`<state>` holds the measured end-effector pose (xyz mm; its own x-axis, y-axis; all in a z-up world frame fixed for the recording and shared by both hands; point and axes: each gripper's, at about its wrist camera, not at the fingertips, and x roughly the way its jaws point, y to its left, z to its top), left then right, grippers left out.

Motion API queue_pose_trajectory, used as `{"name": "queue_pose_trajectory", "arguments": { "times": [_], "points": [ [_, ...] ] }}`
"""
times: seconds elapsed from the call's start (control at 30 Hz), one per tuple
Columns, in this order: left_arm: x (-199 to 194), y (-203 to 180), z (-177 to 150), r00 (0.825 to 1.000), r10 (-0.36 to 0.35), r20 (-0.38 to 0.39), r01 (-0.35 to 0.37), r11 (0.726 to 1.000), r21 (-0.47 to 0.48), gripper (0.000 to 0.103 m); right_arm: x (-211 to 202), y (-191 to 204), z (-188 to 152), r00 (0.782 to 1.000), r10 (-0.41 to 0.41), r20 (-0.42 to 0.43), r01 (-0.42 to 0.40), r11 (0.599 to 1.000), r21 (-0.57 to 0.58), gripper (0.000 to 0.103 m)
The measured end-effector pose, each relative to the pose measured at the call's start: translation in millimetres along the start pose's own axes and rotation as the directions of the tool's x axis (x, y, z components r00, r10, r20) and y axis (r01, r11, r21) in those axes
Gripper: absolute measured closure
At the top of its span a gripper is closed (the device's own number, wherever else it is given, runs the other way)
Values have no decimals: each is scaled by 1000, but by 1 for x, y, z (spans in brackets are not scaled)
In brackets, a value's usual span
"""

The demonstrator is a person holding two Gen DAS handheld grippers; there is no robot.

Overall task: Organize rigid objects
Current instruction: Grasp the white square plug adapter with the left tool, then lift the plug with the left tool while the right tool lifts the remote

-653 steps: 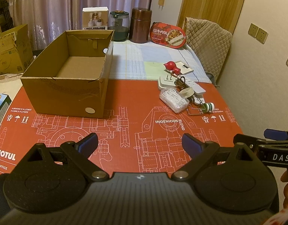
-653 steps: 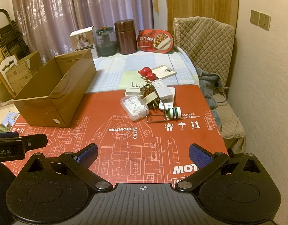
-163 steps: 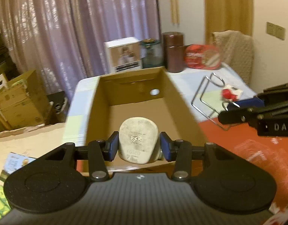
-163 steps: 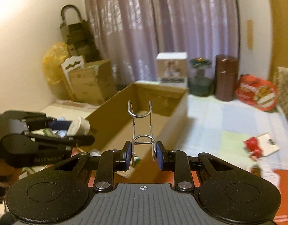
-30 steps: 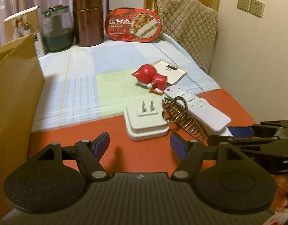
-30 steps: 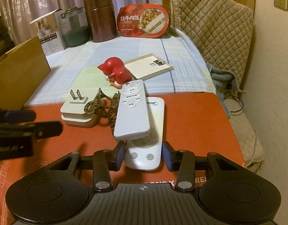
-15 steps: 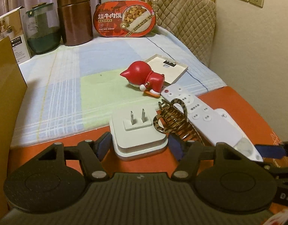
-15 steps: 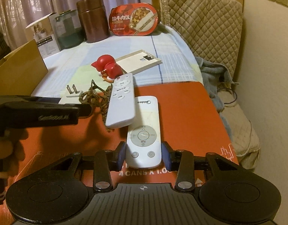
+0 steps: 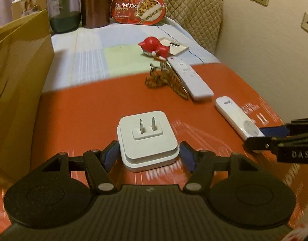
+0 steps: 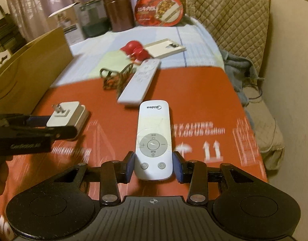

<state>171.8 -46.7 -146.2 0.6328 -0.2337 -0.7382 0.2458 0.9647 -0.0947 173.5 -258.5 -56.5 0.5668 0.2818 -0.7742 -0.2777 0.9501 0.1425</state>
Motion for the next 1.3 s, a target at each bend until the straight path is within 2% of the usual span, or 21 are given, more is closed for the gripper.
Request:
{"name": "queue_pose_trajectory", "arguments": {
  "times": [0.13, 0.2, 0.27, 0.4, 0.53, 0.7, 0.93, 1.27, 1.3],
  "points": [
    [-6, 1, -8, 1000, 6, -7, -6, 1000, -15, 42, -3, 7, -6, 1000, -11, 5, 11, 1000, -7, 65],
    [-7, 0, -11, 1000, 23, -3, -23, 1000, -9, 40, 0, 9, -3, 999, -30, 12, 30, 1000, -6, 54],
    [-8, -1, -11, 999, 35, 16, -35, 999, -10, 37, 4, 11, 0, 999, -36, 30, 37, 999, -17, 50],
    [-5, -7, -11, 998, 61, 30, -61, 998, 13, 36, 14, 14, 5, 998, -57, 38, 58, 997, -48, 49],
    [2, -10, -9, 996, 76, 39, -77, 996, 49, 36, 16, 11, 8, 998, -52, 41, 52, 998, -19, 49],
    [10, -10, -7, 997, 68, 41, -72, 990, 121, 35, 17, 10, 8, 998, -47, 46, 48, 999, -20, 49],
    [15, -6, -2, 999, 32, 30, -36, 989, 144, 32, 18, 12, 6, 997, -54, 51, 56, 998, -31, 50],
    [14, -6, -4, 1000, 3, 28, -6, 992, 124, 42, 19, 18, 4, 997, -62, 53, 64, 997, -48, 50],
    [14, -6, -3, 1000, 2, 24, -5, 992, 122, 43, 19, 18, 4, 996, -65, 54, 68, 997, -49, 53]
  ]
}}
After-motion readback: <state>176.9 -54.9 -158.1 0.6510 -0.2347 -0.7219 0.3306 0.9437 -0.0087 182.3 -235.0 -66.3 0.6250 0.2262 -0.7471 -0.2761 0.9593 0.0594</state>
